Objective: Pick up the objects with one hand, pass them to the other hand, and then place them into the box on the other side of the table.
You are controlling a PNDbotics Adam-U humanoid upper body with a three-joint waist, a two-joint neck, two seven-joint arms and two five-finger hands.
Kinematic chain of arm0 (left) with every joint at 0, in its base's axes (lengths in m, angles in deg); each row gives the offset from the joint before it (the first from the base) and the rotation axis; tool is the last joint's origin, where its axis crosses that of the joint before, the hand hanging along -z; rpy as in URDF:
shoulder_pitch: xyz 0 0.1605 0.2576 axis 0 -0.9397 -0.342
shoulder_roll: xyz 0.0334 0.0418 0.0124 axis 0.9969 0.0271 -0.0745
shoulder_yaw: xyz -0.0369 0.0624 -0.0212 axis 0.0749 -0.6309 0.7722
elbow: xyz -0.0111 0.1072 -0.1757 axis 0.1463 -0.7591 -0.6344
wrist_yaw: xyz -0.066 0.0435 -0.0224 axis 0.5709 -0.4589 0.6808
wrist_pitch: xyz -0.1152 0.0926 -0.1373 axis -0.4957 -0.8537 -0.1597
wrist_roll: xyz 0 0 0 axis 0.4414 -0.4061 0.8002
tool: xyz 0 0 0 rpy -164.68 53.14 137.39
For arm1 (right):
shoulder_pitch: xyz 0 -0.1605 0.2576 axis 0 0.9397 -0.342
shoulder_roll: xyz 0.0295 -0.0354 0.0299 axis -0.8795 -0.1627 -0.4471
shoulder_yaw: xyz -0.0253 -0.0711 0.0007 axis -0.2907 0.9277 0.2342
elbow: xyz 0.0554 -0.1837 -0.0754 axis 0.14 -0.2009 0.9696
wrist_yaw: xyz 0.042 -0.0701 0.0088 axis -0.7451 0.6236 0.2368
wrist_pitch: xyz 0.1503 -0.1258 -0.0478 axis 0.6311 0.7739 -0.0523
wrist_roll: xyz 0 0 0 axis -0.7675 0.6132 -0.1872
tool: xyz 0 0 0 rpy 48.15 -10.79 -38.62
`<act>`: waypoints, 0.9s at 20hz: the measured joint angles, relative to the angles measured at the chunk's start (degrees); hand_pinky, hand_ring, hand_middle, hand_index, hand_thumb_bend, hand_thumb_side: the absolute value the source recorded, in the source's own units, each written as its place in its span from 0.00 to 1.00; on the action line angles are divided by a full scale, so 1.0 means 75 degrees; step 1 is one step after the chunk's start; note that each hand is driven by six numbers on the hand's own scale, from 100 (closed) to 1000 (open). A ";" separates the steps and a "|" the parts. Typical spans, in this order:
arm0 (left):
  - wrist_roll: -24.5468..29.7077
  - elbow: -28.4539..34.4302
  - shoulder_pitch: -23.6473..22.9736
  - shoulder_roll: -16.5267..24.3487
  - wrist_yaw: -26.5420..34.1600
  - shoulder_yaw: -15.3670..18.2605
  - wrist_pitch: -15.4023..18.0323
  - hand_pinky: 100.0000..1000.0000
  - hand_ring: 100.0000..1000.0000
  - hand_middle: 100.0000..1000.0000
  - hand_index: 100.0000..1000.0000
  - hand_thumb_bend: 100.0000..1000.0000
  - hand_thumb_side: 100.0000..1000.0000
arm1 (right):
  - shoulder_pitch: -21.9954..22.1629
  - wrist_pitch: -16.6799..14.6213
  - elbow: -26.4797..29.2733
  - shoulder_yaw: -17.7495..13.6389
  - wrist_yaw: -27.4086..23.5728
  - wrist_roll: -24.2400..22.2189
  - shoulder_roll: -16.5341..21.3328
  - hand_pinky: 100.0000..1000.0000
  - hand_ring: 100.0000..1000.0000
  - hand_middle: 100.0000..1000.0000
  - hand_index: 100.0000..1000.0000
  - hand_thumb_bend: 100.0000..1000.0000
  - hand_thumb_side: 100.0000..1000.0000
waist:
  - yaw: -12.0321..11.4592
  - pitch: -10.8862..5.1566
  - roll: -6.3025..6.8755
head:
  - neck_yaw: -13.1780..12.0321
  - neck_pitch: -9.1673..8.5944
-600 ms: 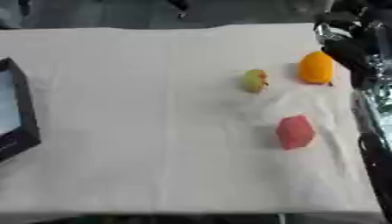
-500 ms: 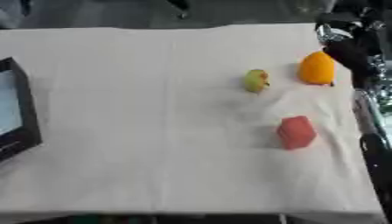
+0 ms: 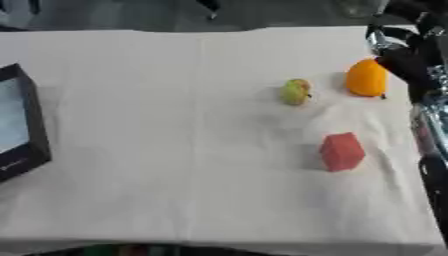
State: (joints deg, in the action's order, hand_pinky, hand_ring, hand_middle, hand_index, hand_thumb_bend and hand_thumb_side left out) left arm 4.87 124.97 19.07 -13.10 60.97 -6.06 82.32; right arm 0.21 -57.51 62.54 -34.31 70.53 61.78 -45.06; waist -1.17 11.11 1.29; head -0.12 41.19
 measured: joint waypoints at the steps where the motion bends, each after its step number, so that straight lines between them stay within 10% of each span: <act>1: 0.0003 0.0000 0.0000 0.0000 0.0000 0.0000 -0.0004 0.80 0.79 0.78 0.83 0.23 0.64 | 0.0001 0.0008 -0.0002 0.0000 0.0000 -0.0037 0.0027 0.77 0.77 0.89 0.87 0.14 0.07 | -0.0004 0.0000 0.0000 | -0.0011 0.0000; 4: 0.0022 0.0000 -0.0015 0.0000 0.0000 0.0000 -0.0024 0.80 0.79 0.78 0.83 0.23 0.64 | -0.0005 0.0030 -0.0003 0.0064 0.0265 -0.0576 0.0281 0.78 0.79 0.89 0.88 0.26 0.05 | -0.0028 0.0000 -0.0005 | -0.0038 0.0000; 9: 0.0021 -0.0001 -0.0076 0.0005 -0.0003 0.0019 -0.0039 0.80 0.79 0.78 0.83 0.23 0.64 | -0.0340 -0.0348 -0.0001 0.0273 0.1803 -0.3243 0.1495 0.80 0.81 0.88 0.89 0.47 0.08 | -0.0025 0.0000 -0.0093 | -0.0069 0.0049; 18: 0.0040 -0.0002 -0.0096 0.0015 -0.0007 0.0018 -0.0067 0.80 0.79 0.78 0.82 0.23 0.64 | -0.0683 -0.1835 -0.0290 0.0638 0.2336 -0.6386 0.3303 0.85 0.85 0.89 0.89 0.40 0.10 | 0.0007 0.0000 -0.0133 | 0.0046 0.0071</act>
State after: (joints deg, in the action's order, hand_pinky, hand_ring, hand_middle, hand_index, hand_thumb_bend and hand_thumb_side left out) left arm 5.17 124.95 18.35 -12.99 60.92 -5.92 81.82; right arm -4.91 -71.27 60.36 -29.52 88.05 13.88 -20.29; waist -1.12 11.11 0.29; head 0.22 41.72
